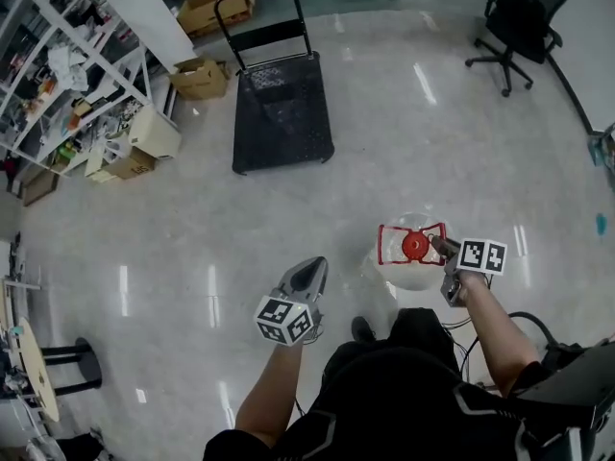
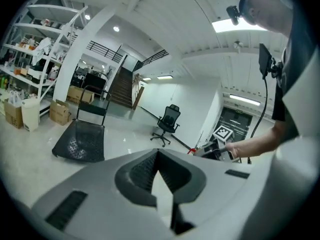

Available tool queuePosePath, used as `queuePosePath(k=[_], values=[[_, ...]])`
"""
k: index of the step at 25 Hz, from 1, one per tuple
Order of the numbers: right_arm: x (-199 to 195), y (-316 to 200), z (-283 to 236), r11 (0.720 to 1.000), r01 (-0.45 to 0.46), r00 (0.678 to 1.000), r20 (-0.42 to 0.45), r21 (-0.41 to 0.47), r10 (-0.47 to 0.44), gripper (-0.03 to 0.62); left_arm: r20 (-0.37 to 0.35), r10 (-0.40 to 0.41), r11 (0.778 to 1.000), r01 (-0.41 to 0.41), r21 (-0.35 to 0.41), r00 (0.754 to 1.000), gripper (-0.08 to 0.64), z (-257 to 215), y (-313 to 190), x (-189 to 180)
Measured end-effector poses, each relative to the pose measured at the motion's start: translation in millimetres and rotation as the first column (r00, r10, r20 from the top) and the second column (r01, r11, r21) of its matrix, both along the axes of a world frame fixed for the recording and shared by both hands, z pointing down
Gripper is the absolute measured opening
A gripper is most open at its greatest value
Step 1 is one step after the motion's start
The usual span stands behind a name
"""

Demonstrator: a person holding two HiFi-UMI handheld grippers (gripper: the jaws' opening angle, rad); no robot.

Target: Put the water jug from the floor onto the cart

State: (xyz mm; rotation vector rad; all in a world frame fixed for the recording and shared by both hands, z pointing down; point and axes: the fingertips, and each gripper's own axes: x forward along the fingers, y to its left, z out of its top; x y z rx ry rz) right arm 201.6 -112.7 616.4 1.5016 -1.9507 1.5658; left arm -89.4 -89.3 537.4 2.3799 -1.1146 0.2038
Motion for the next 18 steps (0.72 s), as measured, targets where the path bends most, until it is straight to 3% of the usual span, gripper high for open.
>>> queuePosePath(k=[8,12,18], values=[[-61,-141,-47,0.992,0.089,0.992,0.079,0.094,-0.096,0.081,-0.006,-0.058,0.995,0.058,0.084,0.998,-0.009,-44,-110,-7],[-101,-209,-55,0.981,0.169,0.977,0.113,0.099,-0.18,0.081,0.003,-0.142,0.987,0.141,0.075,0.99,-0.009,-52,-169,-25],[-132,-317,-74,0.947,0.296,0.943,0.117,0.124,-0.31,0.081,0.023,-0.255,0.961,0.251,0.114,0.967,-0.009,-82,-259,-35]])
